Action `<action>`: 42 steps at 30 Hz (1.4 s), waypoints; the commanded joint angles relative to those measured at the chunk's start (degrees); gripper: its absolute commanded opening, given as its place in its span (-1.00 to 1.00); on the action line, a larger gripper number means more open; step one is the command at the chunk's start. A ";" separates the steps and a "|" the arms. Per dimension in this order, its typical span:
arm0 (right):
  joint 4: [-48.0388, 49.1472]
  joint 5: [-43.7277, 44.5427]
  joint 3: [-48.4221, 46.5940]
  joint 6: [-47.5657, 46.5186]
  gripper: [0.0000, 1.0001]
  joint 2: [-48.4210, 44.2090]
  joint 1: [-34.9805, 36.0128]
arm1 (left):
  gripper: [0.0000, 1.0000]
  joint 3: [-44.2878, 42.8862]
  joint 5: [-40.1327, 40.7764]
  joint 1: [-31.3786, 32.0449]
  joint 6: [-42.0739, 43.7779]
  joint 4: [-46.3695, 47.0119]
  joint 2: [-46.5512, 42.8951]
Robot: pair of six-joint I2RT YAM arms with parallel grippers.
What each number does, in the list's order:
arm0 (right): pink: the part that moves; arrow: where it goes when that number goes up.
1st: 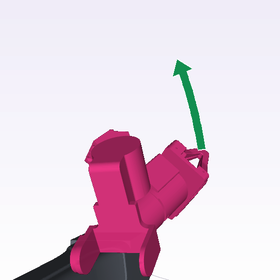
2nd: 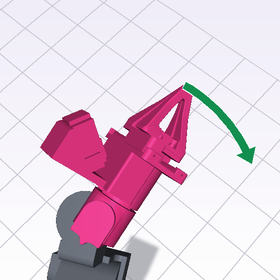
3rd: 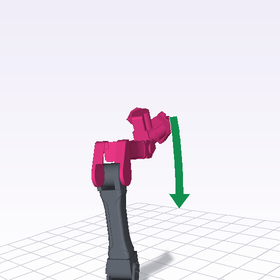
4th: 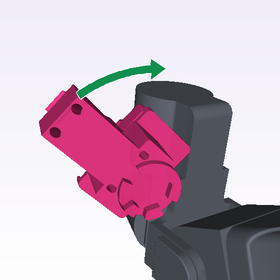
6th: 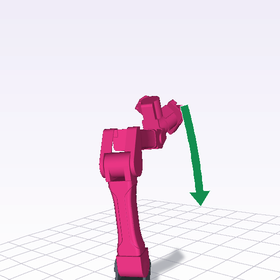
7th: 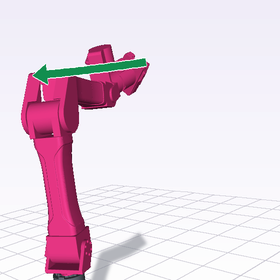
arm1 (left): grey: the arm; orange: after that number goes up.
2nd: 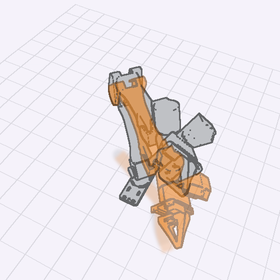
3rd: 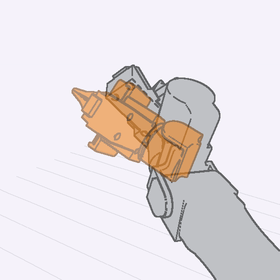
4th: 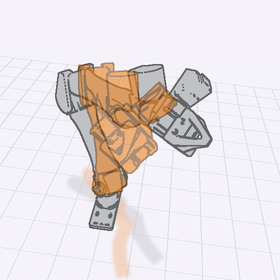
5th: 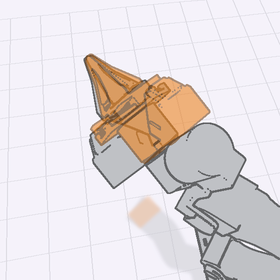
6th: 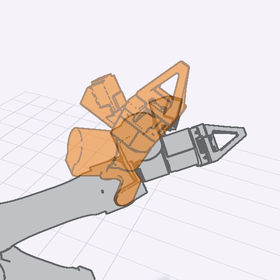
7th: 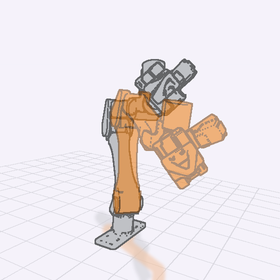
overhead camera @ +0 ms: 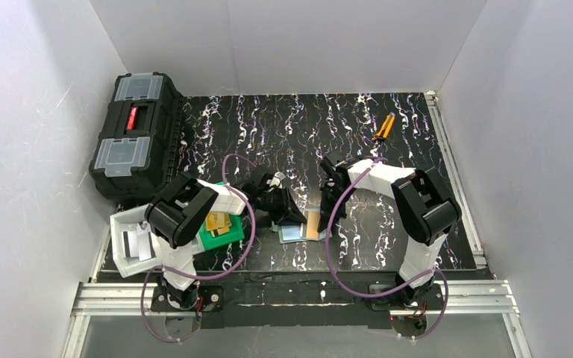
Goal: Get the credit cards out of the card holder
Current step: Remove the credit card from the card holder.
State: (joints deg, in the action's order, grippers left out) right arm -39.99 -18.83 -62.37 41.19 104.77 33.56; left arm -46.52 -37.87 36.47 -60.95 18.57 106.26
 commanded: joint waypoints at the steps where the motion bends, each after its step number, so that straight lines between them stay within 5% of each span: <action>1: 5.34 7.51 2.96 -0.35 -0.81 5.55 1.42 | -0.61 1.82 -2.33 -0.76 -1.89 2.14 -2.78; 16: 5.51 7.14 2.72 -0.32 -0.81 5.86 0.91 | -1.00 5.22 -5.36 -1.79 -6.77 12.68 -2.39; 31: 6.30 5.63 3.44 0.23 -0.83 5.54 -0.82 | -0.98 1.62 -1.39 -4.01 5.65 -5.18 -7.32; 42: 7.09 4.44 3.88 0.25 -0.84 5.52 -1.39 | -0.78 1.51 -2.22 -4.04 5.49 -3.99 -7.37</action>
State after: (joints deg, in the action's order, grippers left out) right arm -37.19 -25.10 -61.34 42.63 106.24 31.99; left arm -43.77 -39.22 33.10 -56.07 14.92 102.24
